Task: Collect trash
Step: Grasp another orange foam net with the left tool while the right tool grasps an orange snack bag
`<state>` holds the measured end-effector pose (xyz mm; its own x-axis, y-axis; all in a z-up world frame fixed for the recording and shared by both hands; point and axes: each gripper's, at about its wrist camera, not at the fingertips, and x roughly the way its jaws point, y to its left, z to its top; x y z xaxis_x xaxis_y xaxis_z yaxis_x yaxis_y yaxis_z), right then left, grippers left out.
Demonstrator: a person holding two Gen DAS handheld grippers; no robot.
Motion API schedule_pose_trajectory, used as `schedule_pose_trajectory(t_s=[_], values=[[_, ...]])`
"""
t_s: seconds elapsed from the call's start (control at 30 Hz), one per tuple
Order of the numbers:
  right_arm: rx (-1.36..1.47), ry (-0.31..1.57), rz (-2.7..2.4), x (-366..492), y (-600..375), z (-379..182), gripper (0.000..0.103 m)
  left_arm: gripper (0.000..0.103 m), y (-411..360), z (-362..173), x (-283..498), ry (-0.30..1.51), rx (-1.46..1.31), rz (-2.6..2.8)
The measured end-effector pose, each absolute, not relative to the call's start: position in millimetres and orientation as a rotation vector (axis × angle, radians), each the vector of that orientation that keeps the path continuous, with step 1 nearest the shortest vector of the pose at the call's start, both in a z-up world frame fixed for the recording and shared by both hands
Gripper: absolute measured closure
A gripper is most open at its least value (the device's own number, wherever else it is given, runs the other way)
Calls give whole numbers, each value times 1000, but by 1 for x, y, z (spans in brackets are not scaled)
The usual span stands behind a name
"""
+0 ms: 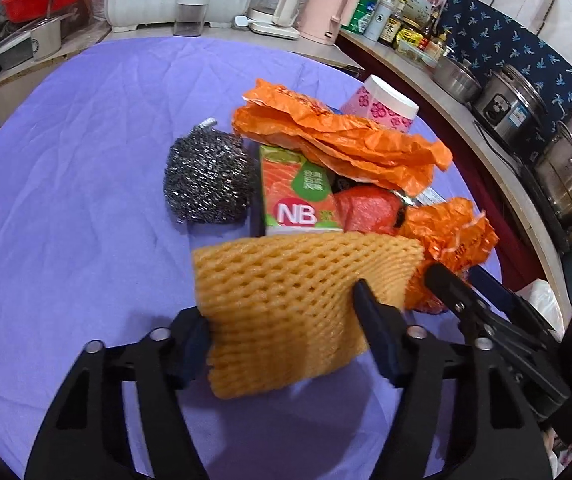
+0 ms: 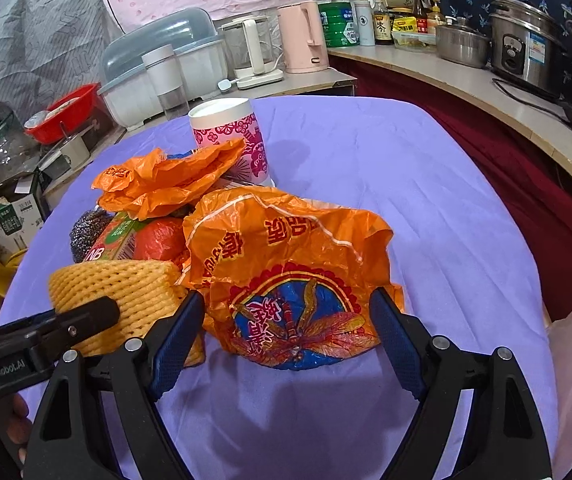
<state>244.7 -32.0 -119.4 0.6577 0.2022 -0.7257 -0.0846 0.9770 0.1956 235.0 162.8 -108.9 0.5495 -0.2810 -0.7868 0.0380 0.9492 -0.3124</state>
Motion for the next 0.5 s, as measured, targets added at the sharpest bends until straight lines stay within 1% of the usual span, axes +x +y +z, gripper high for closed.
schedule_pose_trajectory(t_s=[0.03,0.07,0.1,0.17,0.2,0.23,0.3,0.4,0.5], values=[[159,843,171,246,-33,-121,38,52,161,-109,234,979,-275,-203],[169,845,174,246,-34,-122,40,58,160,-109,232,981,-273,-210],[172,844,179,246,-34,-121,45,63,158,-109,231,980,-271,-216],[165,840,186,244,-32,-119,52,70,154,-107,229,978,-271,-232],[157,837,191,243,-30,-118,58,73,152,-105,228,975,-271,-238],[151,835,192,242,-30,-117,61,74,150,-103,226,971,-268,-246],[135,831,201,239,-28,-113,76,78,147,-98,221,961,-262,-262],[129,823,198,233,-30,-109,80,80,141,-89,213,943,-247,-279],[148,806,190,223,-37,-100,82,80,138,-80,204,928,-245,-289]])
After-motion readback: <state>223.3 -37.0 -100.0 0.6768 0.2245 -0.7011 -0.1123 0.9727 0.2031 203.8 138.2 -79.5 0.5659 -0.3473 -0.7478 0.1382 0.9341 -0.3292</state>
